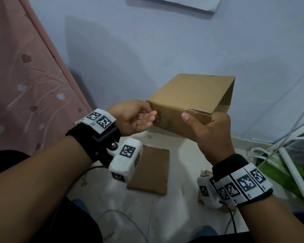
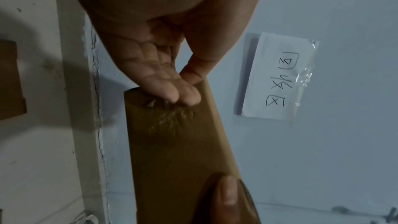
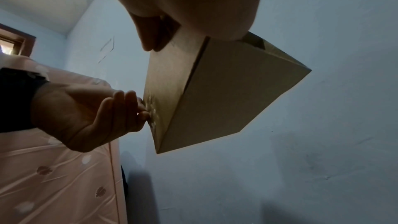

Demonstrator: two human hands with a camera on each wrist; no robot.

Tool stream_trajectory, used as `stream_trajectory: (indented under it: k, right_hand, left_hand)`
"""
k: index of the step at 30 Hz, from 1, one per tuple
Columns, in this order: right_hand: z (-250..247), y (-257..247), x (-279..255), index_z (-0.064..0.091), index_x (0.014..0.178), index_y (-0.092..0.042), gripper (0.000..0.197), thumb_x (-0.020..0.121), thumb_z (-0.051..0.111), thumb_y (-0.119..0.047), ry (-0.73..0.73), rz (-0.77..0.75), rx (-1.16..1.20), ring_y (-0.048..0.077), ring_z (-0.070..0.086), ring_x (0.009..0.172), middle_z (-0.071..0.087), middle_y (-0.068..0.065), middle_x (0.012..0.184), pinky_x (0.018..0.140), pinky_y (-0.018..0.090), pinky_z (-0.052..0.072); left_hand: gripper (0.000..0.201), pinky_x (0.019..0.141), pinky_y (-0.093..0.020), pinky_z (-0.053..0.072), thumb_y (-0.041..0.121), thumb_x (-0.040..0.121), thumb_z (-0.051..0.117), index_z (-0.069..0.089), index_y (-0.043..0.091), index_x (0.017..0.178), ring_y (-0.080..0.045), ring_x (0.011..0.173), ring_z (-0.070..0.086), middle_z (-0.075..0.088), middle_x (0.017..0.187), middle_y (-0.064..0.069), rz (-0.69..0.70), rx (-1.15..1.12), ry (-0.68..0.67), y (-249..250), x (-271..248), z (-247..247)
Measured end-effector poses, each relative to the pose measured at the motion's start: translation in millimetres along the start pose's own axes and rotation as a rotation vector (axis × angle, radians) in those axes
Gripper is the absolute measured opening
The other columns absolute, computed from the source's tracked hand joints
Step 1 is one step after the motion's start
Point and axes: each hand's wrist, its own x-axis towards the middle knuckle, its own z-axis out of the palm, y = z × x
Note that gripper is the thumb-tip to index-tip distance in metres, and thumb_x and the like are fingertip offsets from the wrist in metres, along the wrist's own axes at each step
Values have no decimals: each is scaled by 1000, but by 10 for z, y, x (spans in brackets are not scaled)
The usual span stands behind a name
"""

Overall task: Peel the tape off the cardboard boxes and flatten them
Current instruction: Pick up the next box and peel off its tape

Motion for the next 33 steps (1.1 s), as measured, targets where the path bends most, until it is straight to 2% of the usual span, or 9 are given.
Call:
stream_trajectory:
  k: [5,9,14,17,20,23,28,31,33]
  right_hand:
    - [-19,-8,25,72,74,4,41,83,78,-35,15,14,54,41,67,72,71,18,71,62,56,57]
    - [-15,-12,54,73,81,5,28,89,79,-20,-11,120,115,42,69,80,71,23,80,70,54,58]
    - [-40,13,109,77,102,-6,38,95,66,-42,-215,329,257,20,74,92,77,15,101,89,41,56]
    - [-17,20,142,75,120,-22,51,98,48,-59,-305,474,438,22,73,108,77,5,116,96,44,56]
    - [13,16,201,68,131,-20,49,104,45,-55,-229,610,660,29,70,116,75,7,123,100,52,55]
    - [-8,25,217,64,134,-16,40,106,49,-40,-178,697,749,27,73,105,75,5,117,90,48,58]
    - [-29,50,227,65,107,-12,15,101,54,-20,-147,684,822,28,64,97,66,10,106,105,56,46]
    - [-28,25,198,74,86,-13,26,101,54,-17,-166,623,791,25,66,88,70,7,91,104,52,48]
    - [-29,10,165,81,81,-14,36,102,52,-18,-199,603,795,23,69,86,73,7,91,104,49,49]
  left_hand:
    - [22,38,-13,45,8,90,52,64,6,71,-1,35,45,49,44,9,40,107,90,-29,32,38]
    - [22,41,-15,45,10,89,52,62,8,70,-4,37,43,49,45,8,115,135,130,-47,45,69]
    - [11,40,-17,46,8,88,58,64,5,79,-8,36,47,55,46,3,328,43,279,-64,90,74]
    - [6,41,-17,46,4,86,59,63,3,82,-11,37,47,55,47,0,427,21,307,-38,55,91]
    - [10,43,-20,46,3,84,58,65,0,78,-15,40,48,55,49,-4,502,69,307,-31,16,130]
    - [15,46,-23,47,3,82,59,65,0,68,-19,43,50,58,50,-7,582,138,296,-37,13,153]
    - [19,52,-30,55,15,88,61,63,1,75,-22,50,60,60,54,-8,588,110,250,-73,13,157]
    - [31,58,-32,61,32,93,71,65,3,83,-20,59,68,63,60,-5,535,48,187,-100,62,129]
    - [25,61,-27,62,26,95,70,63,4,84,-15,63,71,67,64,-2,494,-33,111,-98,77,109]
